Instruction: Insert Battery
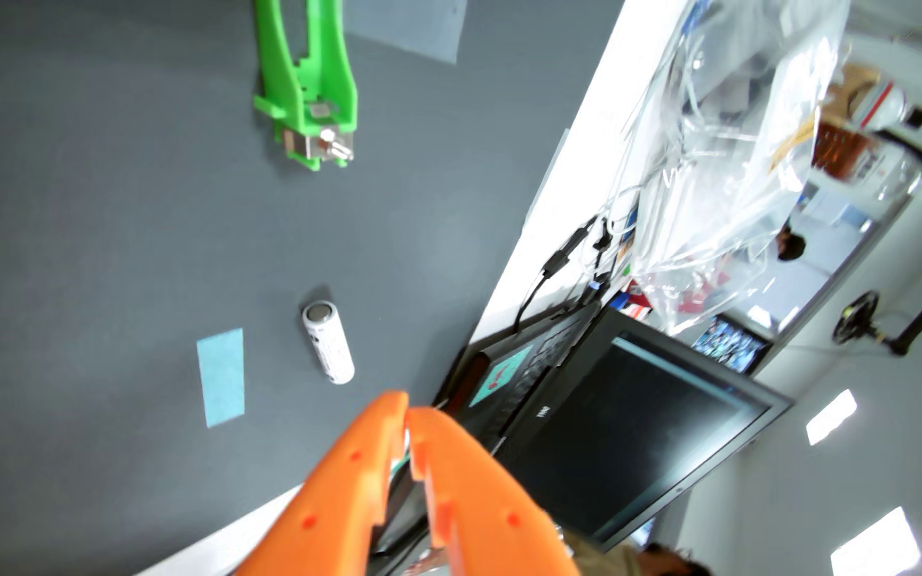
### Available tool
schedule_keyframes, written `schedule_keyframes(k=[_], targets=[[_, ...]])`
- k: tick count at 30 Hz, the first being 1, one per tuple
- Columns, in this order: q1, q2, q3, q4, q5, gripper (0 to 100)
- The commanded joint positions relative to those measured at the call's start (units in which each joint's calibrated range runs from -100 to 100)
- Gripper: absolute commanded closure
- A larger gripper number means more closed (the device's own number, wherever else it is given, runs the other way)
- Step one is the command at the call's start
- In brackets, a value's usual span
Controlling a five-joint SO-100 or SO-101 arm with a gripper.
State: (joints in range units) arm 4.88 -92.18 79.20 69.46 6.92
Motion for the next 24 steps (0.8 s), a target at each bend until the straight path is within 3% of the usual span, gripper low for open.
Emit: schedule_keyframes(k=[1,8,15,24], targets=[[1.3,9.0,-12.5,3.2,3.6,99],[15.0,38.8,-38.5,12.1,4.7,98],[26.5,64.8,-49.4,10.0,13.6,98],[26.5,86.6,-58.2,5.3,16.3,98]])
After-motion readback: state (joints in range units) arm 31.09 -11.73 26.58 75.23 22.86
